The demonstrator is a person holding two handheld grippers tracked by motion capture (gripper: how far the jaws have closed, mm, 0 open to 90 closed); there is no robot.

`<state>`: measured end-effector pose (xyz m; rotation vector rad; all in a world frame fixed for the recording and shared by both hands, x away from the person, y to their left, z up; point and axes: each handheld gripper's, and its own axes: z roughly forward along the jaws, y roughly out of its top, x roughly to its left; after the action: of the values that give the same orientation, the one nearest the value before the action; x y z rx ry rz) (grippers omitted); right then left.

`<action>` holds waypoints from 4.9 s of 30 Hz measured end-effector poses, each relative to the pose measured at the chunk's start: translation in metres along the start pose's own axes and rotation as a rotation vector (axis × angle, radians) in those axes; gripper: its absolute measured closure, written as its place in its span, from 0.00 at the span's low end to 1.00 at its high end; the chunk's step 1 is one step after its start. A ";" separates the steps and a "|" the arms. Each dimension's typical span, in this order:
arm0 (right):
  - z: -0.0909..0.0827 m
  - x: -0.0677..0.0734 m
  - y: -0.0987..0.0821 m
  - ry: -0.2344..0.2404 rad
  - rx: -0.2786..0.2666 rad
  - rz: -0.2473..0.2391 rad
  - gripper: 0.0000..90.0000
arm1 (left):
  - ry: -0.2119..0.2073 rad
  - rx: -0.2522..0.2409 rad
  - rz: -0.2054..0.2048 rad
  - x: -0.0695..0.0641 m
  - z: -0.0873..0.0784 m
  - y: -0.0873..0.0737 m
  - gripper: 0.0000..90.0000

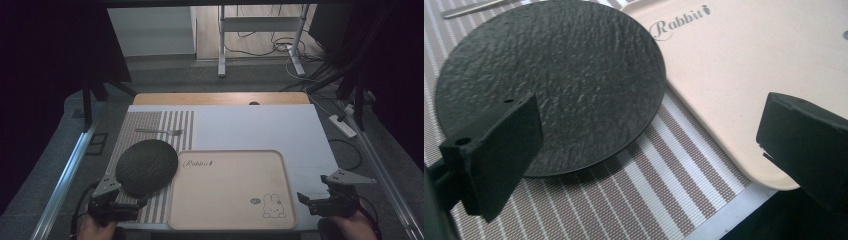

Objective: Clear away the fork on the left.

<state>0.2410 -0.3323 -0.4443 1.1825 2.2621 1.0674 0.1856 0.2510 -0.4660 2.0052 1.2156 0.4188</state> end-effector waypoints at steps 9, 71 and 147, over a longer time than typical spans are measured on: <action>0.000 0.000 0.000 0.001 0.003 -0.002 0.00 | -0.054 -0.009 -0.001 0.008 0.008 0.008 0.01; 0.001 0.000 0.000 0.002 0.015 -0.004 0.00 | -0.003 0.133 -0.070 0.095 0.110 0.100 0.00; 0.000 0.002 0.000 0.025 0.005 -0.031 0.00 | 0.054 0.387 -0.139 0.194 0.179 0.113 0.99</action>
<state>0.2394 -0.3310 -0.4442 1.1379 2.2957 1.0718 0.4609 0.3109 -0.5215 2.2214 1.5534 0.1785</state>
